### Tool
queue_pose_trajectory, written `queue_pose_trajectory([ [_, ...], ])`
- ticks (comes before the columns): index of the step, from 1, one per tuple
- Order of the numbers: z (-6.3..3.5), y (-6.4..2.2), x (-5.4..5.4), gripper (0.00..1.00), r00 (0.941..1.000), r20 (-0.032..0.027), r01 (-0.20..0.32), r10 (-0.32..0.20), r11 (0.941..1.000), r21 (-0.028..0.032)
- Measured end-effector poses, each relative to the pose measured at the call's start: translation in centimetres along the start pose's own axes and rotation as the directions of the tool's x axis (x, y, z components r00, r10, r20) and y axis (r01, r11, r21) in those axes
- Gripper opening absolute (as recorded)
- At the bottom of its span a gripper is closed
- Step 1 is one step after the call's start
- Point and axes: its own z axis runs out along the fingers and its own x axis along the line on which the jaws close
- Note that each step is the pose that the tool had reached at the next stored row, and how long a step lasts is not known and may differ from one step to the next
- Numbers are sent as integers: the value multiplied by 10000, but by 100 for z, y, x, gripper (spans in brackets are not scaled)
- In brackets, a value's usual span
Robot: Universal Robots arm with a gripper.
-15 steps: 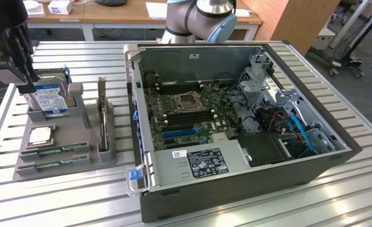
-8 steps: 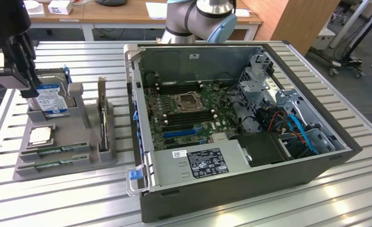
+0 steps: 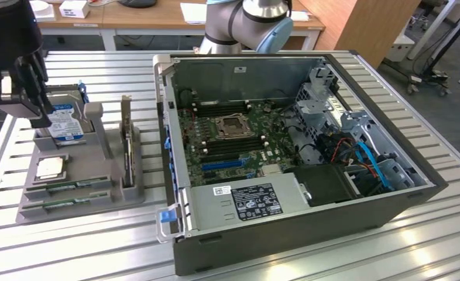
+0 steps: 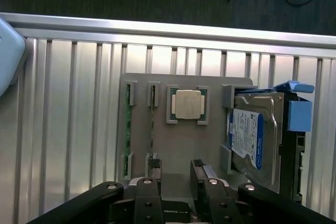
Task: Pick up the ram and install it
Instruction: 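Pick up the ram and move it above insertion slot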
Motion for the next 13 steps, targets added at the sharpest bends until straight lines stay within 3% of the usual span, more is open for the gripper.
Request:
queue_pose_trajectory([
  [13, 232, -9, 2, 36, 10000, -2, 0, 0, 10000, 0],
])
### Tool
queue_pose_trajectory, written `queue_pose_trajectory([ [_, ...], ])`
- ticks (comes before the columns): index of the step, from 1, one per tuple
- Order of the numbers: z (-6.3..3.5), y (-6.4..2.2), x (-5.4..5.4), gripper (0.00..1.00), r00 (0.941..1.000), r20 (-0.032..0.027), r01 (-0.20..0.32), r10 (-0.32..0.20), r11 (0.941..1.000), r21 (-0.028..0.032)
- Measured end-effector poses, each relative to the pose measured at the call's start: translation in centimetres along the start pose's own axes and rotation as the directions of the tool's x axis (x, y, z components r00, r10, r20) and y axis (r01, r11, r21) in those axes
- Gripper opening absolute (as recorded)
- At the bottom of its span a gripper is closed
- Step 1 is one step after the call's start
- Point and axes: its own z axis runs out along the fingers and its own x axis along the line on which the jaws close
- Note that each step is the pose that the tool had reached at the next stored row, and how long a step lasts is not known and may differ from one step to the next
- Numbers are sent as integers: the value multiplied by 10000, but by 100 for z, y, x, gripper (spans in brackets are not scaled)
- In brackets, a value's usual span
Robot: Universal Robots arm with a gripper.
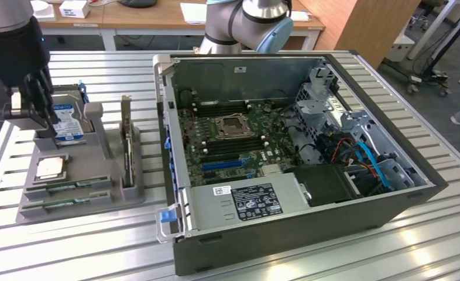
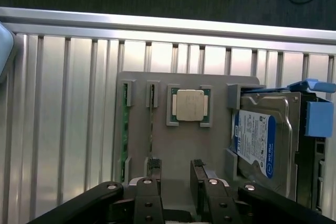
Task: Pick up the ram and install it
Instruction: 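Pick up the ram and move it above insertion slot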
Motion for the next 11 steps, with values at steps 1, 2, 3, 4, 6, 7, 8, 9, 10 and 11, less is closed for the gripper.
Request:
queue_pose_trajectory([
  [1, 15, -1, 0, 36, 10000, 0, 0, 0, 10000, 0],
  [2, 31, -1, 0, 36, 10000, 0, -1, 1, 10000, 0],
  [3, 48, -2, 1, 36, 10000, 0, 0, 0, 10000, 0],
  [4, 64, -3, 1, 36, 10000, -1, 0, 0, 10000, 0],
  [6, 95, -4, 1, 36, 10000, 0, -1, 1, 10000, 0],
  [7, 108, -4, 1, 36, 10000, 0, 0, 0, 10000, 0],
  [8, 120, -5, 1, 36, 10000, 0, 0, 0, 10000, 0],
  [9, 131, -6, 1, 36, 10000, 0, 0, 0, 10000, 1],
  [10, 139, -6, 1, 36, 10000, 0, 0, 0, 10000, -1],
  [11, 148, -6, 1, 36, 10000, 0, 0, 0, 10000, 0],
])
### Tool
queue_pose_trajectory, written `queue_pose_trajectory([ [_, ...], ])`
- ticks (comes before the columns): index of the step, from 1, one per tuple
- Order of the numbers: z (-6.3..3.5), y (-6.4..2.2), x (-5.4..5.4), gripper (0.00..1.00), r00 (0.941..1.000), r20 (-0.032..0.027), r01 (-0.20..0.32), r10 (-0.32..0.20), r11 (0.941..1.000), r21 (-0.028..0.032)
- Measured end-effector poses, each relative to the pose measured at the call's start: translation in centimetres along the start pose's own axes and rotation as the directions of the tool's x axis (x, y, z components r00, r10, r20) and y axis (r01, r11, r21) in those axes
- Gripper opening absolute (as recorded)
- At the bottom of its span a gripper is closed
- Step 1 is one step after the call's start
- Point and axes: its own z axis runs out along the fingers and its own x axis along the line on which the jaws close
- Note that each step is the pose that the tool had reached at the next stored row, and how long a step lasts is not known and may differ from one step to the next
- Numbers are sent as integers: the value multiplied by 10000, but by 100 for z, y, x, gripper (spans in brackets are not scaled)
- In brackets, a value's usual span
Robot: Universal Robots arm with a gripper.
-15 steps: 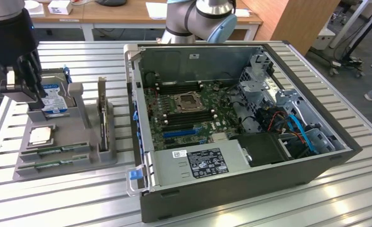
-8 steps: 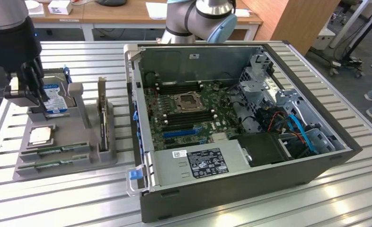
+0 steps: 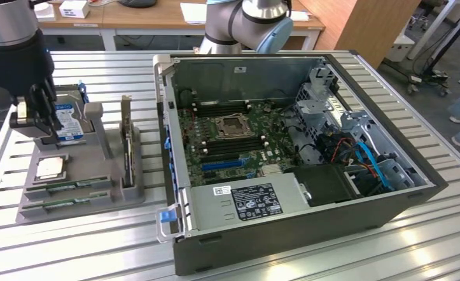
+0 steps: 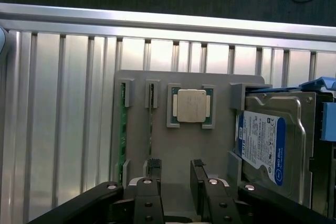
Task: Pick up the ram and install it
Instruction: 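Pick up the ram and move it above insertion slot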
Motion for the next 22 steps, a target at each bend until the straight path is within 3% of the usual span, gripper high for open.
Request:
queue_pose_trajectory([
  [22, 164, -7, 1, 36, 10000, -1, 0, 0, 10000, 0],
])
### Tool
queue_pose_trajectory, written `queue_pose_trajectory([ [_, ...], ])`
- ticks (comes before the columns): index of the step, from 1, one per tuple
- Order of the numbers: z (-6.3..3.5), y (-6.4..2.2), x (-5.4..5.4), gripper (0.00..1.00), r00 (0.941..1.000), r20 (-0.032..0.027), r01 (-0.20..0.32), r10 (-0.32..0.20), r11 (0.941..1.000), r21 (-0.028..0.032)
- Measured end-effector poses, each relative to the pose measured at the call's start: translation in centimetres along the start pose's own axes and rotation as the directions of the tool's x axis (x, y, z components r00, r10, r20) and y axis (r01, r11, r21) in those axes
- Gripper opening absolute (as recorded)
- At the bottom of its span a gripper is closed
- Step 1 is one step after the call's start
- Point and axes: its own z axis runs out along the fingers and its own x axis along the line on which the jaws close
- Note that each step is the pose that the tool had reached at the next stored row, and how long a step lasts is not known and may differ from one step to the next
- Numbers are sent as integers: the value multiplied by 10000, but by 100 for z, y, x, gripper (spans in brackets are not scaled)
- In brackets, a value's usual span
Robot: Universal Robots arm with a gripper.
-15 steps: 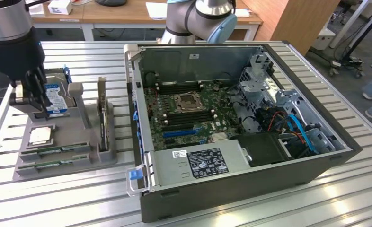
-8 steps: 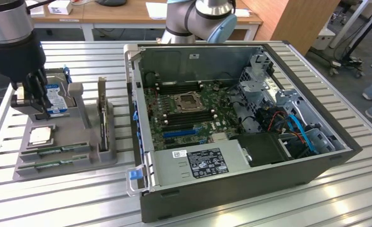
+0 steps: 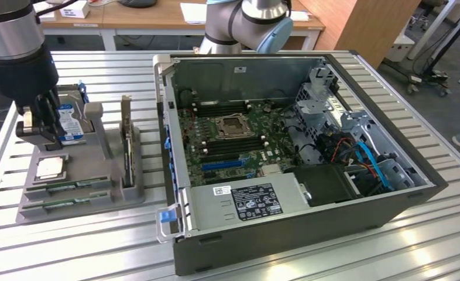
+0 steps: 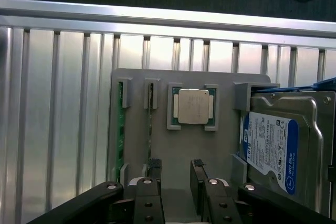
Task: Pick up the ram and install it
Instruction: 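Pick up the ram and move it above insertion slot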
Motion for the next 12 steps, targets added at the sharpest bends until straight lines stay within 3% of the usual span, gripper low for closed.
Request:
queue_pose_trajectory([
  [12, 91, -4, 1, 36, 10000, -1, 0, 0, 10000, -3],
])
